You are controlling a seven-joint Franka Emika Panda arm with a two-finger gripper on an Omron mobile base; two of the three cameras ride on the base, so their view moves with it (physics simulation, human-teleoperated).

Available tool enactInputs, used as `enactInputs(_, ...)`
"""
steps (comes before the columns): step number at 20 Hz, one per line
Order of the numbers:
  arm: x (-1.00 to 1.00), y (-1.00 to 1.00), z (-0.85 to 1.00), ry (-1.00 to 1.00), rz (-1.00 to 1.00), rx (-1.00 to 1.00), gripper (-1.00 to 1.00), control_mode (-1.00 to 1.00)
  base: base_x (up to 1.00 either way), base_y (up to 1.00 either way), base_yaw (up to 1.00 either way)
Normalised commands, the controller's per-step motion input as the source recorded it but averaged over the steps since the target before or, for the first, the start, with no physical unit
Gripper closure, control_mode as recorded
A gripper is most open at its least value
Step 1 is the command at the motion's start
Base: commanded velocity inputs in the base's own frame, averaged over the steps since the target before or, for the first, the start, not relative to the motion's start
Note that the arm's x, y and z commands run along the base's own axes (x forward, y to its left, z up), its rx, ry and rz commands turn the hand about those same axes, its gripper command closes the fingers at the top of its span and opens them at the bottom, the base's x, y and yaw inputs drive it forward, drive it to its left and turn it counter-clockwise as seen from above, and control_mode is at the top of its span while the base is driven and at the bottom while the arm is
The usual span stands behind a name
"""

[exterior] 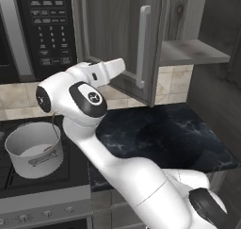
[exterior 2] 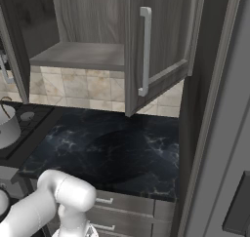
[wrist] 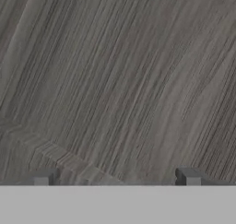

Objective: Open the cabinet and move the ladle to the pot. Then close the cabinet.

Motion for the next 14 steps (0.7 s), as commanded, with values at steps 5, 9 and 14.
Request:
enactInputs(5, 0.25, -0.52, 0.13, 0.0, -0.03, 0.0, -1.0, -1.0, 0.0, 0.0, 0.0)
enactInputs(9, 0.41, -0.63, 0.07, 0.0, 0.0, 0.0, -1.0, -1.0, 0.0, 0.0, 0.0)
enactInputs(14, 0.46, -0.66, 0.05, 0.0, 0.0, 0.0, -1.0, -1.0, 0.0, 0.0, 0.0)
